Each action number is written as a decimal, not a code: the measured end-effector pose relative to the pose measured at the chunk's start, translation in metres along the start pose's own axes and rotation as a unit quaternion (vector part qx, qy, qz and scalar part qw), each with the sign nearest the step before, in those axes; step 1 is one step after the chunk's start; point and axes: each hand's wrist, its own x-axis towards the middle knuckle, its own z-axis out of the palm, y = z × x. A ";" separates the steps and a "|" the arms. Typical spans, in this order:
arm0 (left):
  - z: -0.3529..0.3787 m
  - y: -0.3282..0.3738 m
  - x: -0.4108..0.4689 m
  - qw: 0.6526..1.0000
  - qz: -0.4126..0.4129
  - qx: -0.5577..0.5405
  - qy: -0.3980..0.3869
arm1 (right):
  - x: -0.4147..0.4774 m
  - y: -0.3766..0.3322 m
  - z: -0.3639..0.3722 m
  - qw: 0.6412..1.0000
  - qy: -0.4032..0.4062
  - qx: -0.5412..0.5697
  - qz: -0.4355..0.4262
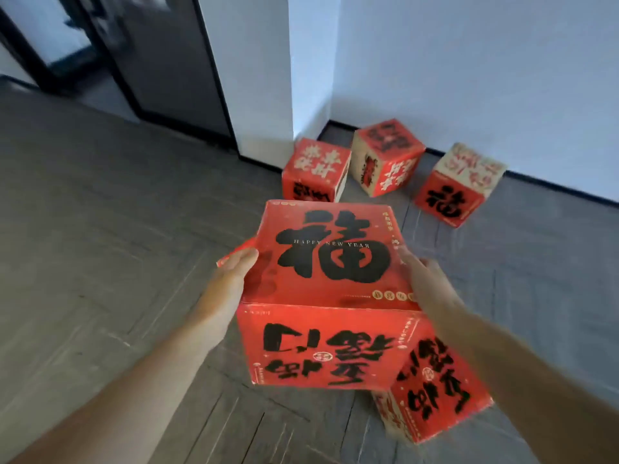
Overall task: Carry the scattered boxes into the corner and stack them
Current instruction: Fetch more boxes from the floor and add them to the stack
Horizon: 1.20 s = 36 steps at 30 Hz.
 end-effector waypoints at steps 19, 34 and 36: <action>-0.158 0.427 -0.261 0.927 0.356 -0.113 0.046 | -0.312 -0.393 -0.140 0.897 -0.066 0.234 -0.368; -0.334 0.442 -0.277 0.879 0.398 -0.176 0.195 | -0.385 -0.505 0.030 0.823 -0.231 0.259 -0.450; -0.355 0.436 -0.269 0.872 0.397 -0.177 0.226 | -0.383 -0.518 0.060 0.821 -0.256 0.256 -0.442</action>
